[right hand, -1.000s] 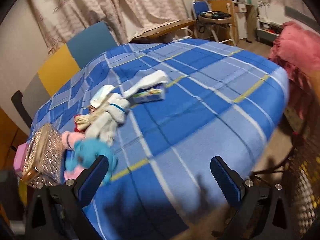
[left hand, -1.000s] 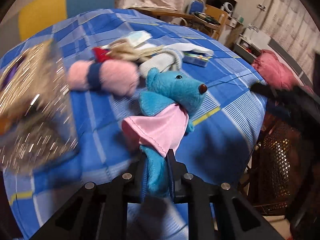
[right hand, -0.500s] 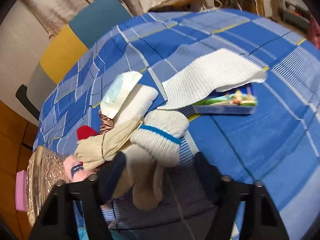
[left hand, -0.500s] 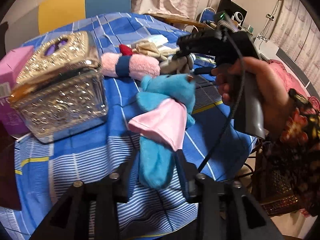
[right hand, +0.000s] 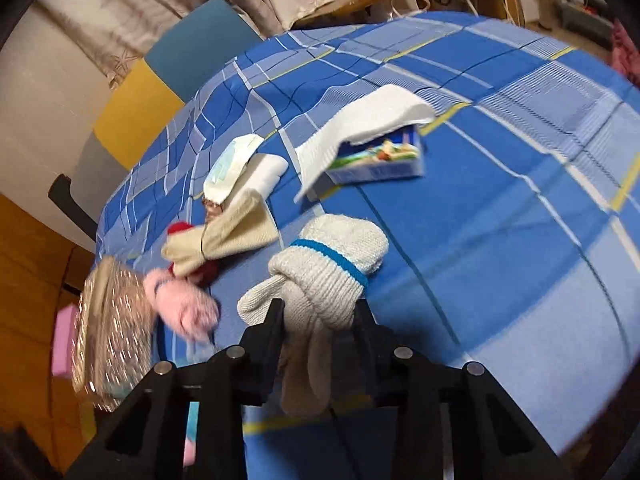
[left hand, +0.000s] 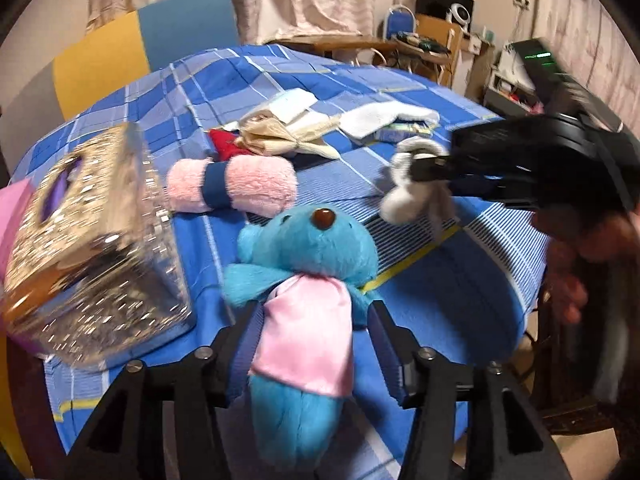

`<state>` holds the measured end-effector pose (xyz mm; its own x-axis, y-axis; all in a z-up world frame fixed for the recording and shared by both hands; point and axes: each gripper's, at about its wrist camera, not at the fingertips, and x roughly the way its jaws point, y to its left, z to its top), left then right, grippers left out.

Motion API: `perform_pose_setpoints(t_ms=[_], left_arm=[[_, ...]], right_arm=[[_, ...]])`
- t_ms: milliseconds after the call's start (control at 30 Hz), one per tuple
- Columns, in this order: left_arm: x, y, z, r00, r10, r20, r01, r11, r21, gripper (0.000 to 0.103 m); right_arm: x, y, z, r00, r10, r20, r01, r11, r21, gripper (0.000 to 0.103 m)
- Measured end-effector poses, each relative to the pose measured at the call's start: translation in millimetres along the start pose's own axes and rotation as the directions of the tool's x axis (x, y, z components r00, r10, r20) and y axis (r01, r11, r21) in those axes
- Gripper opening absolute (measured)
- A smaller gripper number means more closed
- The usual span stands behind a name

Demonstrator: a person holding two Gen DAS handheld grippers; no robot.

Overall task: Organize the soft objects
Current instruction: 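Lift the blue teddy bear with the left gripper while the right gripper grasps the white glove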

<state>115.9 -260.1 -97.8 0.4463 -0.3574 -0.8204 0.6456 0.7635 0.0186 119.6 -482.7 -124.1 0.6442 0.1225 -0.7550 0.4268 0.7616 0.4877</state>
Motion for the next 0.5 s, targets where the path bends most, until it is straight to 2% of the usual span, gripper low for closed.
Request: perform_pose_setpoints(t_ms=[67, 100, 133, 167, 233, 500], left_arm=[[11.5, 0.8, 0.4, 1.0, 0.008, -0.025, -0.008, 1.0, 0.003, 0.055], [16.1, 3.4, -0.2, 0.999, -0.019, -0.033, 0.018, 1.0, -0.008, 0.054], [18.8, 6.9, -0.1, 0.998, -0.042, -0.037, 0.041, 0.999, -0.026, 0.043], [20.6, 8.5, -0.2, 0.998, -0.049, -0.041, 0.048, 0.998, -0.039, 0.037], [14.1, 15.1, -3.4, 0.996, -0.082, -0.026, 0.08, 0.994, -0.081, 0.034], [-34.0, 36.0, -18.1, 0.982, -0.171, 0.075, 0.181, 0.969, -0.167, 0.034]], right_arm=[[-8.2, 0.3, -9.6, 1.0, -0.02, 0.015, 0.02, 0.999, -0.025, 0.035], [-12.5, 0.3, -15.2, 0.999, -0.03, 0.023, 0.031, 0.999, -0.032, 0.035], [-15.6, -0.5, -18.0, 0.999, -0.034, 0.026, 0.035, 0.999, -0.034, 0.035], [-19.2, -0.5, -22.3, 0.999, -0.04, 0.032, 0.041, 0.998, -0.04, 0.035], [-26.5, 0.6, -29.8, 0.998, -0.049, 0.042, 0.051, 0.997, -0.057, 0.035], [-49.4, 19.0, -52.4, 0.996, -0.049, 0.072, 0.058, 0.991, -0.122, 0.035]])
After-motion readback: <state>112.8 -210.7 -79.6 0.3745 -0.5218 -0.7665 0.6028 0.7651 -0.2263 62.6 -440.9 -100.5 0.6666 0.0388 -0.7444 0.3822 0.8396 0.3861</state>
